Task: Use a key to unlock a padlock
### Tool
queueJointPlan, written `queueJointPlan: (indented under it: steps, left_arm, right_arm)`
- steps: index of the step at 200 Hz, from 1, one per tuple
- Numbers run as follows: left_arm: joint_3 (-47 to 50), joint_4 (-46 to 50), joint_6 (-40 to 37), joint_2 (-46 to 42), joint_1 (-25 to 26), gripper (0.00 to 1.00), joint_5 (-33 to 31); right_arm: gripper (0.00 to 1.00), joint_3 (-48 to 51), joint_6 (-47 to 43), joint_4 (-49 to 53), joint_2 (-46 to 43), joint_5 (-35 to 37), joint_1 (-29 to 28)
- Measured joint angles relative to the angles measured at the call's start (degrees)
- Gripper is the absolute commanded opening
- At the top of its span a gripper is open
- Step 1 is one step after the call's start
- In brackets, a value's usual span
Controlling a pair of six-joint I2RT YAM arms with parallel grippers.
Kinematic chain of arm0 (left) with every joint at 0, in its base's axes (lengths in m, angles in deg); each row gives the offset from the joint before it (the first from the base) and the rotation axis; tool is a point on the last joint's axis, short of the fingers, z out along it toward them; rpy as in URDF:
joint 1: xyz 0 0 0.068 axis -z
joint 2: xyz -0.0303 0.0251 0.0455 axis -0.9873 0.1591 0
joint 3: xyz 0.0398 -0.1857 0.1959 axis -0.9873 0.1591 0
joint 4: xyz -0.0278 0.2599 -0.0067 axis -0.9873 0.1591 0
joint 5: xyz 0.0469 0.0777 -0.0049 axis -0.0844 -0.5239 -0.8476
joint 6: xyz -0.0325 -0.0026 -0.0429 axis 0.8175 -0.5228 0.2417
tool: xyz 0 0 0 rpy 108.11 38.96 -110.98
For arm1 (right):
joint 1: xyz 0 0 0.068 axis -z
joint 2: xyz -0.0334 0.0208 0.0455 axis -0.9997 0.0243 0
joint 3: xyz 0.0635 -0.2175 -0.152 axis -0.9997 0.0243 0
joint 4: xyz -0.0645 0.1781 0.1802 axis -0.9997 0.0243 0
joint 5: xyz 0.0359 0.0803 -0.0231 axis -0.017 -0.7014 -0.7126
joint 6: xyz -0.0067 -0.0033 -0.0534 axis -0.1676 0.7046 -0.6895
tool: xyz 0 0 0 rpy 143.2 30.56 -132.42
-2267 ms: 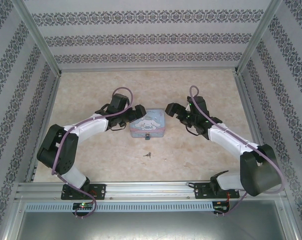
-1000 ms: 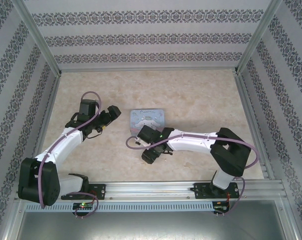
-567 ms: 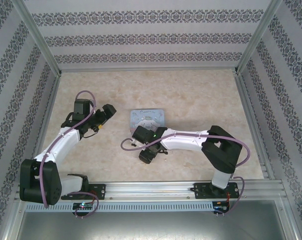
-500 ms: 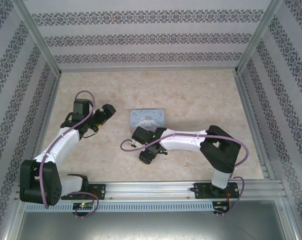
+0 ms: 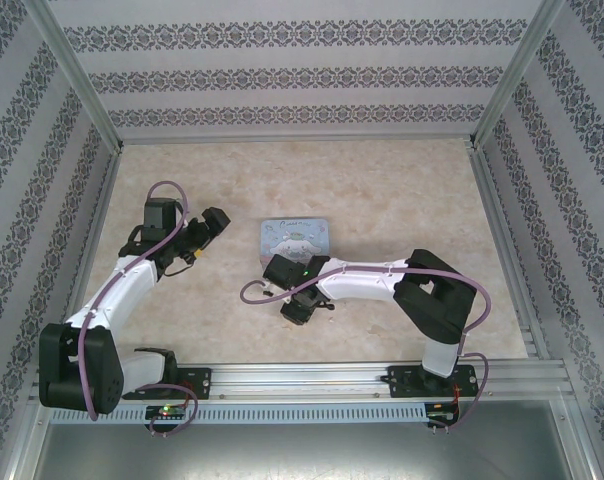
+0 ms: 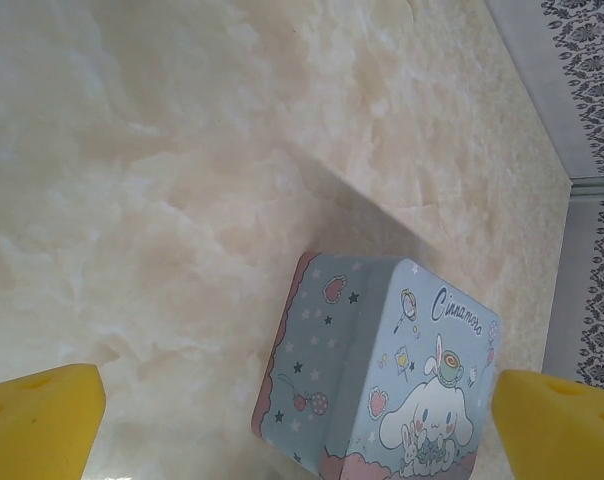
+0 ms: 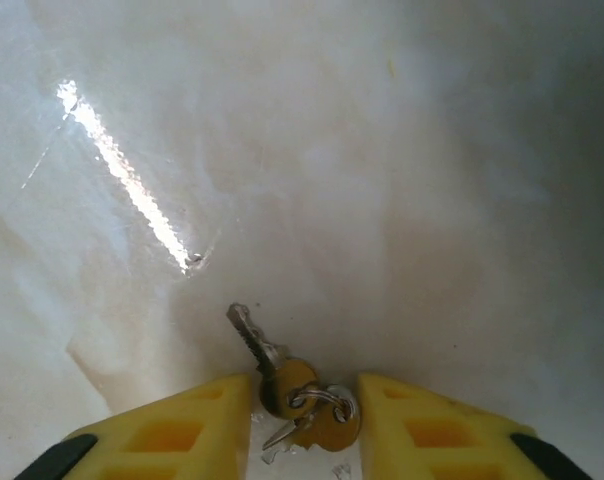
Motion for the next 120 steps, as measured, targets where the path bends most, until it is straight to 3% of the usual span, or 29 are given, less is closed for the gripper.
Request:
queueJointPlan:
  steps: [50, 120]
  left_arm:
    - [0.0, 0.0, 0.0, 0.0, -0.2, 0.99, 0.2]
    - [1.4, -0.7, 0.7, -0.2, -0.2, 1.00, 2.1]
  right_arm:
    - [0.00, -0.5, 0.3, -0.7, 0.0, -0.7, 0.1]
    - [0.00, 3.7, 1.9, -5.7, -3.3, -5.7, 3.2]
